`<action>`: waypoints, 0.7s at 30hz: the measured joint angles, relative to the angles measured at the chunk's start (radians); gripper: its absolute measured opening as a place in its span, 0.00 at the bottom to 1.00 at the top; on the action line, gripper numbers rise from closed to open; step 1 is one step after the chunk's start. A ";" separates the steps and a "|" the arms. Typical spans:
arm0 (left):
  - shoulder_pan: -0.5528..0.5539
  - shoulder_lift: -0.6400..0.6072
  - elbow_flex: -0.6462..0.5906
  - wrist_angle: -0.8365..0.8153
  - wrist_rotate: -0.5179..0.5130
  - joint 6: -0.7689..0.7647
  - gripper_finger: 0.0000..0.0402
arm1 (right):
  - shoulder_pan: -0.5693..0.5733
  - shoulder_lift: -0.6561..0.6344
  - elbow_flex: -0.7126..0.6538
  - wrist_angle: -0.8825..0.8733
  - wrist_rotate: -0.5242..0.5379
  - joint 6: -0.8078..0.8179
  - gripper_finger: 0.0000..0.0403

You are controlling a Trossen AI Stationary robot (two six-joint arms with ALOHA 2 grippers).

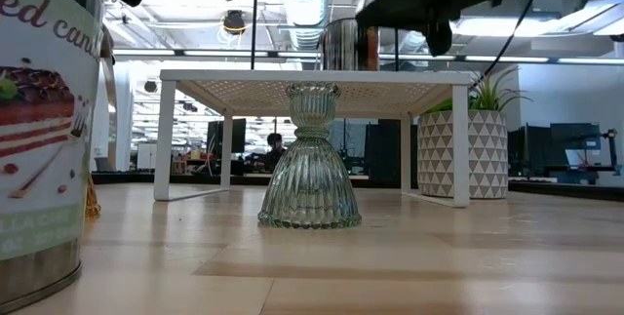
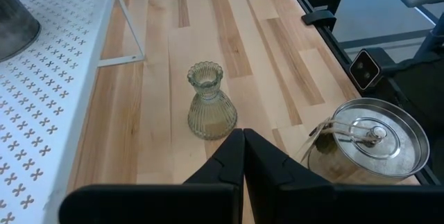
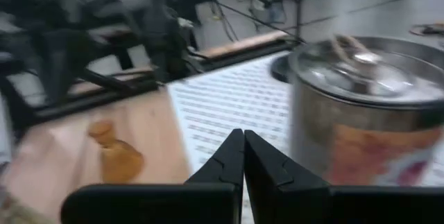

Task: Pick & Place candle stick holders
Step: Put the orange scented candle on the shelf

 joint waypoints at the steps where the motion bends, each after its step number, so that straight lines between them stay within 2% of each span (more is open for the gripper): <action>1: 0.000 0.000 0.000 0.000 0.000 0.000 0.01 | 0.009 0.000 0.000 0.009 0.000 0.000 0.00; 7: 0.000 0.000 0.000 0.000 0.000 0.000 0.01 | 0.030 0.058 0.007 0.030 0.003 0.009 0.00; 11: 0.000 0.000 0.000 0.001 0.000 0.000 0.01 | 0.020 0.175 0.059 0.073 0.008 0.014 0.00; 14: 0.000 0.000 0.000 0.001 0.000 0.000 0.01 | 0.015 0.246 0.111 0.076 0.052 -0.008 0.00; 21: 0.000 0.000 0.000 0.000 0.000 0.000 0.01 | 0.010 0.277 0.164 0.067 0.170 -0.027 0.00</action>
